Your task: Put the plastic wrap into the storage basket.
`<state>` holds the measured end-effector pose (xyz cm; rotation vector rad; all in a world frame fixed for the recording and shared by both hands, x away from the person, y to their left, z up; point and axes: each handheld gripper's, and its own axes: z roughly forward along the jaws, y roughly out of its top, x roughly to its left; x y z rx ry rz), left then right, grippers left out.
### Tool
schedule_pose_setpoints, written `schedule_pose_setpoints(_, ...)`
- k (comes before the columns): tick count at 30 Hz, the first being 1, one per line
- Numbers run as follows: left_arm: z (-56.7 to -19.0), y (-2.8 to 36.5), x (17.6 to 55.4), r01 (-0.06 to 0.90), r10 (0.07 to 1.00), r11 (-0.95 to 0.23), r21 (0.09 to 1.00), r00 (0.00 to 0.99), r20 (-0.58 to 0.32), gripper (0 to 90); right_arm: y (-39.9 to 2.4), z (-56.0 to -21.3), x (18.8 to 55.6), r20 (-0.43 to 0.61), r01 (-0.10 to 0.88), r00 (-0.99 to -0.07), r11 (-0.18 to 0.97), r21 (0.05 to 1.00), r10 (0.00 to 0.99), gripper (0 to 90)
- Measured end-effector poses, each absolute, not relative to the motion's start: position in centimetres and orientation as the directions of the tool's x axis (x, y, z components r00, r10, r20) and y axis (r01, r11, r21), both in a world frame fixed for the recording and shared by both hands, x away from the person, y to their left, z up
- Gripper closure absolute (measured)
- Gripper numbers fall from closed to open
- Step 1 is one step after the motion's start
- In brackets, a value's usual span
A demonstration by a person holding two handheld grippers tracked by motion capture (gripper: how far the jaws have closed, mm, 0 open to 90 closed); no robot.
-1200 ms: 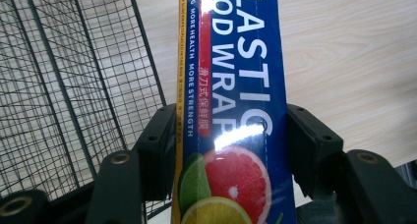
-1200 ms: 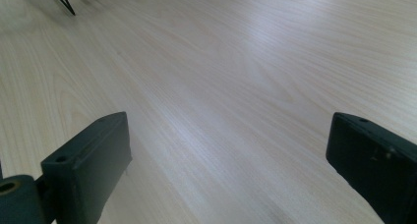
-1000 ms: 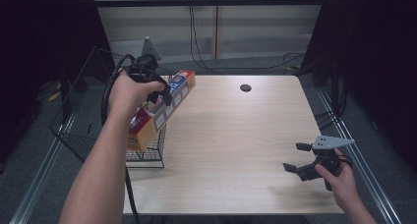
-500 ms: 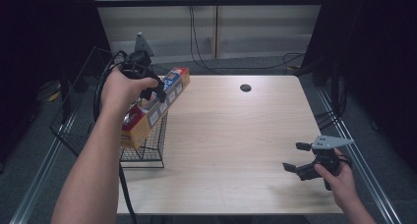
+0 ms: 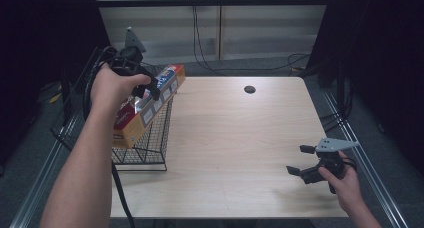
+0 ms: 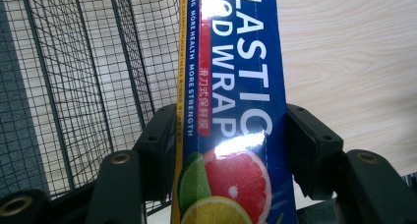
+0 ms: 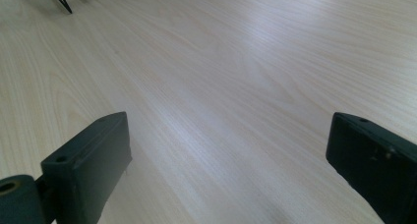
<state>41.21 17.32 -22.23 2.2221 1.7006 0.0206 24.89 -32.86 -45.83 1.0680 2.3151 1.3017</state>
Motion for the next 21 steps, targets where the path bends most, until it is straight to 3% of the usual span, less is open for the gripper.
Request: schedule_pose_setpoints(21, -21.8, 19.2, 41.5, 0.942, 0.950, -0.187, 0.278, 0.245, -0.192, 43.4, -33.0, -45.8, 25.0, 0.107, 0.467, -0.686, 0.322, 0.824, 0.720, 3.0)
